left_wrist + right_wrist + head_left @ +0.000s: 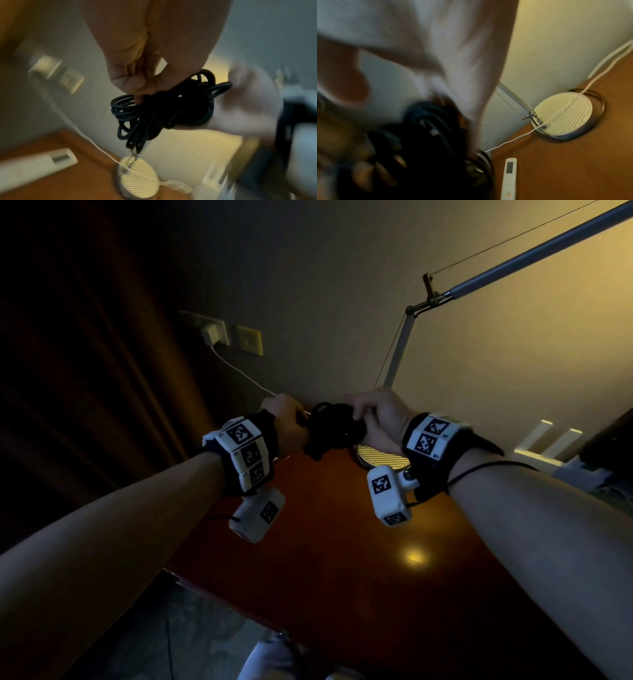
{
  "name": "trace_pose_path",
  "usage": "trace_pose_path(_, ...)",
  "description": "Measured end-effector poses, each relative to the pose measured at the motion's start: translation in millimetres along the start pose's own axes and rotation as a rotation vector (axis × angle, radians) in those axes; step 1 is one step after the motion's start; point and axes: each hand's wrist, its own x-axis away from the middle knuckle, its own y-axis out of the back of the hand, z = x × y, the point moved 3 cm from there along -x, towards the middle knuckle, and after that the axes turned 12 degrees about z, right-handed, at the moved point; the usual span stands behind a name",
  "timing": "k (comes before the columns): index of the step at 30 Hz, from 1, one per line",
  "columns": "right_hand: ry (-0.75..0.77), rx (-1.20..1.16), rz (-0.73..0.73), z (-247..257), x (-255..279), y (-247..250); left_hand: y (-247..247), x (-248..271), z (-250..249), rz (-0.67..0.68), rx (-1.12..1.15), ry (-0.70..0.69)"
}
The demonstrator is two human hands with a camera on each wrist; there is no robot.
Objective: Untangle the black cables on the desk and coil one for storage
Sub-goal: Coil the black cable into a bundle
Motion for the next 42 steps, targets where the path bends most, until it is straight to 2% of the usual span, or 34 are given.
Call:
trace_pose_path(2, -0.054, -0.094, 0.002, 0, 0, -3, -5, -1, -4, 0.013, -0.046, 0.011)
trace_pose_path(5, -0.143, 0.245, 0.041, 9, 0, -13, -12, -2, -13, 0.061, -0.158, -0.015)
trace_pose_path(7, -0.220, 0.372, 0.039, 8, -2, -13, -16, -2, -20, 0.085, -0.210, -0.052)
trace_pose_path(11, -0.219, 0.548, -0.112, -2, -5, -6, -20, -3, -28, 0.080, -0.279, -0.083)
trace_pose_path(17, -0.165, 0.502, -0.222, -11, 0, 1, -21, -1, -30, -0.016, -0.218, -0.085)
trace_pose_path(20, -0.149, 0.488, -0.242, -14, 0, 3, -23, 1, -31, -0.006, -0.200, -0.072)
trace_pose_path(26, -0.132, 0.497, -0.230, -18, 3, 4, -29, 5, -34, 0.067, -0.271, -0.042)
trace_pose_path(30, 0.008, 0.493, -0.168, -8, 10, -4, -32, 9, -41, 0.059, -0.315, -0.079)
trace_pose_path(32, -0.040, 0.477, -0.186, -7, 10, -1, -31, 7, -41, 0.057, -0.336, -0.087)
trace_pose_path(36, -0.154, 0.543, -0.130, -8, 3, 3, -24, 6, -39, 0.061, -0.341, -0.135)
trace_pose_path(42, -0.142, 0.570, -0.093, -12, 2, 5, -20, -1, -30, 0.167, -0.315, -0.171)
